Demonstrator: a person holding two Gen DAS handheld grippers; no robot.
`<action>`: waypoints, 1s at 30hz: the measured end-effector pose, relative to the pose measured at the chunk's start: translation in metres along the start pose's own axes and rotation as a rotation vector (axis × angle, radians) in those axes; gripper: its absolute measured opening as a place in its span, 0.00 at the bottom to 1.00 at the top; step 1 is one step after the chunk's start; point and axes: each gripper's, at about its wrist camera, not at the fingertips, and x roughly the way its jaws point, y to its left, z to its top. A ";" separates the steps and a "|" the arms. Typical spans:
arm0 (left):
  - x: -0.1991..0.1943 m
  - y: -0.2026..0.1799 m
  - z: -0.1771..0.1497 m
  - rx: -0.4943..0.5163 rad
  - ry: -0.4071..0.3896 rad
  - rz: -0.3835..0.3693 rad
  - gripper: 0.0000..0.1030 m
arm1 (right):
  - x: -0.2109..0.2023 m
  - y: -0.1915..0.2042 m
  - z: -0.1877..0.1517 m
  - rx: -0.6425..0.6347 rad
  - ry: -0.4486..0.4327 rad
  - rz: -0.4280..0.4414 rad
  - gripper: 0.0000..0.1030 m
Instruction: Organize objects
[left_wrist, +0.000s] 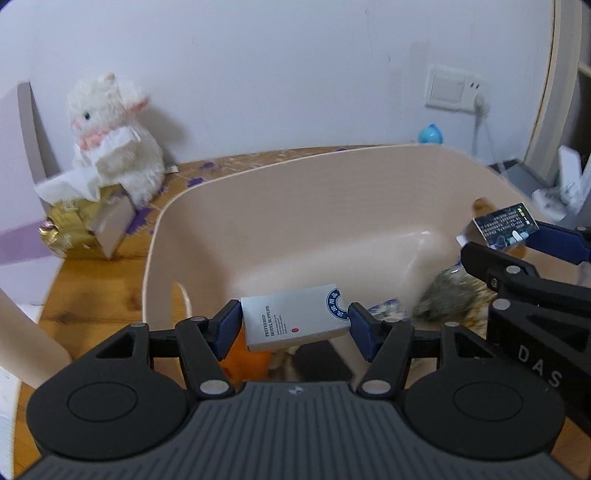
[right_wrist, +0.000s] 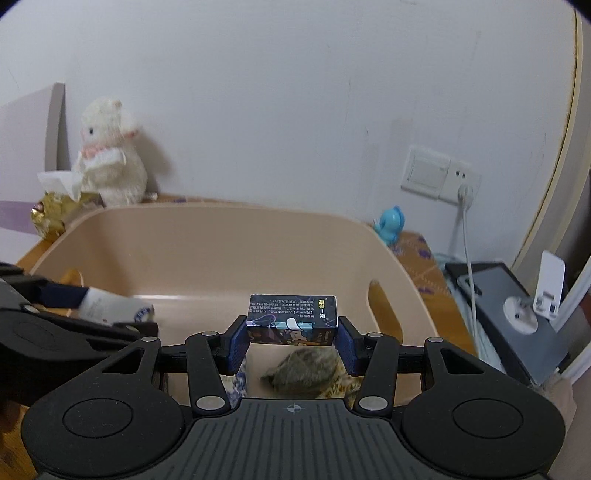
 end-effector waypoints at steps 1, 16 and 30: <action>0.001 -0.001 0.000 0.008 0.000 0.007 0.63 | 0.001 0.000 -0.001 0.002 0.006 -0.001 0.48; -0.014 0.009 0.000 -0.021 -0.008 -0.029 0.79 | -0.036 -0.025 -0.011 0.087 -0.077 0.010 0.75; -0.070 0.007 -0.014 -0.007 -0.123 -0.036 0.89 | -0.090 -0.025 -0.036 0.091 -0.153 0.009 0.81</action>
